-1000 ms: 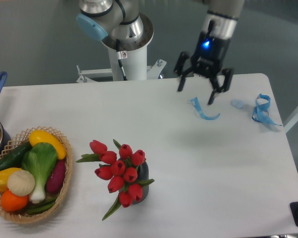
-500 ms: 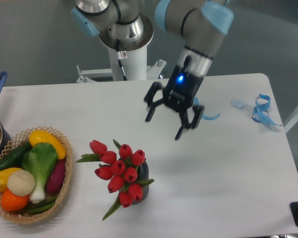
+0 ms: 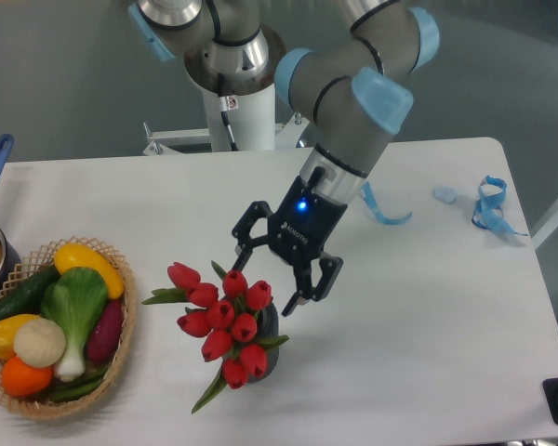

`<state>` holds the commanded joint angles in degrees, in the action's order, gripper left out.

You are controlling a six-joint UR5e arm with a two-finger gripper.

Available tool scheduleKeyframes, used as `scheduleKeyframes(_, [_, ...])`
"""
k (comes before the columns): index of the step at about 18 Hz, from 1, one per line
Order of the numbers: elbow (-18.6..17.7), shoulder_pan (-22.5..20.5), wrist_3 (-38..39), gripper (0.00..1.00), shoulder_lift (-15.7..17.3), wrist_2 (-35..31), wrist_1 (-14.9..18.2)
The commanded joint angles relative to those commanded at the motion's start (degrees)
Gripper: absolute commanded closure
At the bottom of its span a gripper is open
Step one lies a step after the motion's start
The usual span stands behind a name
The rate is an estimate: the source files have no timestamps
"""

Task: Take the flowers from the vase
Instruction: 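Move the open gripper toward the red tulip stems above the vase, then close the gripper around the tulip stems just above the vase rim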

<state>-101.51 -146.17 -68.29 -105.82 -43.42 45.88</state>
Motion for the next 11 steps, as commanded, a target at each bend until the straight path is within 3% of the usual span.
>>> scheduleKeyframes(11, [2.2, 1.8, 0.2, 0.00, -3.1, -0.1, -0.5])
